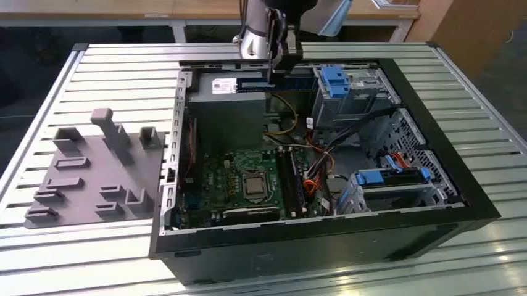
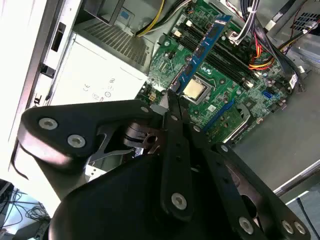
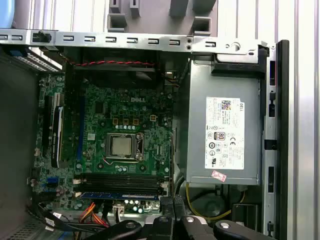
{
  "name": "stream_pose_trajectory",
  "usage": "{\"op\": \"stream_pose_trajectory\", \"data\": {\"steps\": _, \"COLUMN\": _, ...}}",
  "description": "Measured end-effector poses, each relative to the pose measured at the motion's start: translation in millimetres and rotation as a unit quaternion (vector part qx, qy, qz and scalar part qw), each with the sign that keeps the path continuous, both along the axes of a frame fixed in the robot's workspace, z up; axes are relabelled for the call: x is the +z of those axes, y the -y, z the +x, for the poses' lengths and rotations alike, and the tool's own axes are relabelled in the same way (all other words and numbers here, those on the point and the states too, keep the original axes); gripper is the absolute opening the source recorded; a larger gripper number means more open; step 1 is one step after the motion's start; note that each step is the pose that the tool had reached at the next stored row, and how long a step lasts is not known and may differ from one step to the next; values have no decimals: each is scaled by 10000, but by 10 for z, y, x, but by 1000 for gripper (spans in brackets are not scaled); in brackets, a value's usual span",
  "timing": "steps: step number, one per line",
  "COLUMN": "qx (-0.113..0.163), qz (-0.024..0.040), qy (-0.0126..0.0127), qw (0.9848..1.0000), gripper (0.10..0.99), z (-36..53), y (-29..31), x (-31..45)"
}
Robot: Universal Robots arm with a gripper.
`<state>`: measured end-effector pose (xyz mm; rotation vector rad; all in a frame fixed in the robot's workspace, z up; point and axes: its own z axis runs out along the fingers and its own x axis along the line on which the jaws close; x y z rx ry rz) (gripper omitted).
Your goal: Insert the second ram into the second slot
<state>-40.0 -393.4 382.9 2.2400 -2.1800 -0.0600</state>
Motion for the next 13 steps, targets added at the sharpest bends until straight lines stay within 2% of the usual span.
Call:
{"op": "stream_pose_trajectory", "data": {"steps": 8, "qx": 0, "qz": 0, "qy": 0, "qw": 10000, "gripper": 114, "z": 0, "y": 0, "x": 0}}
{"op": "stream_pose_trajectory", "data": {"steps": 13, "qx": 0, "qz": 0, "qy": 0, "qw": 10000, "gripper": 114, "z": 0, "y": 30, "x": 0}}
